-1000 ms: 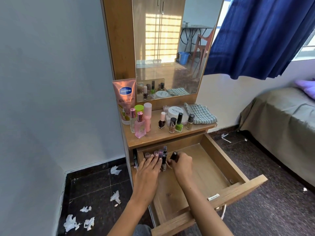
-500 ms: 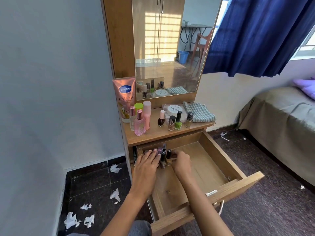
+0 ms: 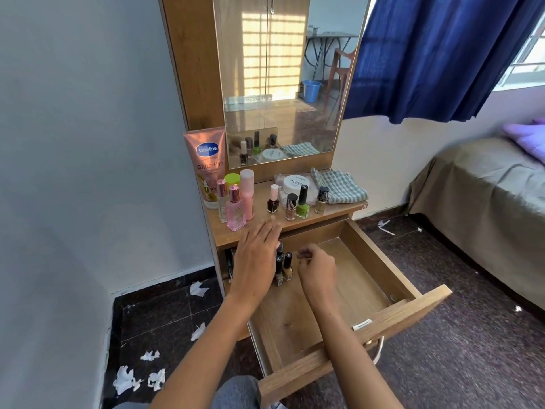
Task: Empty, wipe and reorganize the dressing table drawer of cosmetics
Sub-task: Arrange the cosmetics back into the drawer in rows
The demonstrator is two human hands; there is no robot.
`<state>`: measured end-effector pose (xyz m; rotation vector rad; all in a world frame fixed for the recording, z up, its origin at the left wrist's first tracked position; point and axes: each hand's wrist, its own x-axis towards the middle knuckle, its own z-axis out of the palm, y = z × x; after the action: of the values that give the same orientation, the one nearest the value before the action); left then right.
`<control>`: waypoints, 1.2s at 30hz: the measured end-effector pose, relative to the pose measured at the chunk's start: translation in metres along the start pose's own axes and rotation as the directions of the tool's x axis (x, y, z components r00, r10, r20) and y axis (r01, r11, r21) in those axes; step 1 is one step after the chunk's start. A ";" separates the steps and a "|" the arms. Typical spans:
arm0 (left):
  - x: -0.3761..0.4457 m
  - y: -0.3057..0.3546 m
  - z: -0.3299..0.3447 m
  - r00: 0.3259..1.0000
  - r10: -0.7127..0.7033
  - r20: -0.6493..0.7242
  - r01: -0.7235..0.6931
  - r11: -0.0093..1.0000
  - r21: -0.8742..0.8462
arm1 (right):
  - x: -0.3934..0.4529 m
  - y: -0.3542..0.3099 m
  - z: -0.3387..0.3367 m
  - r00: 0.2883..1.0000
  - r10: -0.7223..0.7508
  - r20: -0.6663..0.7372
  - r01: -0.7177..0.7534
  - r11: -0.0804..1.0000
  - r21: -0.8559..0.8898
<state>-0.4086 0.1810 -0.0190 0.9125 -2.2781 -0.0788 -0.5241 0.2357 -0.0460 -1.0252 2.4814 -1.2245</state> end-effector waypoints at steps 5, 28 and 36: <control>0.044 0.008 -0.004 0.997 0.066 -0.043 -0.066 0.998 -0.005 | -0.002 -0.003 -0.002 0.996 -0.047 -0.072 0.054 0.993 0.107; 0.014 0.012 -0.024 0.997 0.006 -0.075 -0.031 0.941 -0.337 | -0.007 -0.007 -0.008 0.858 -0.502 -0.108 0.513 0.829 0.223; -0.047 -0.012 -0.034 0.984 -0.177 -0.002 0.169 0.942 -0.289 | -0.014 0.005 -0.013 0.791 -0.580 0.192 0.556 0.814 0.167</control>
<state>-0.3561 0.2074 -0.0229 0.9472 -2.0856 -0.4606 -0.5219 0.2544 -0.0432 -1.8595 1.9568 -1.2570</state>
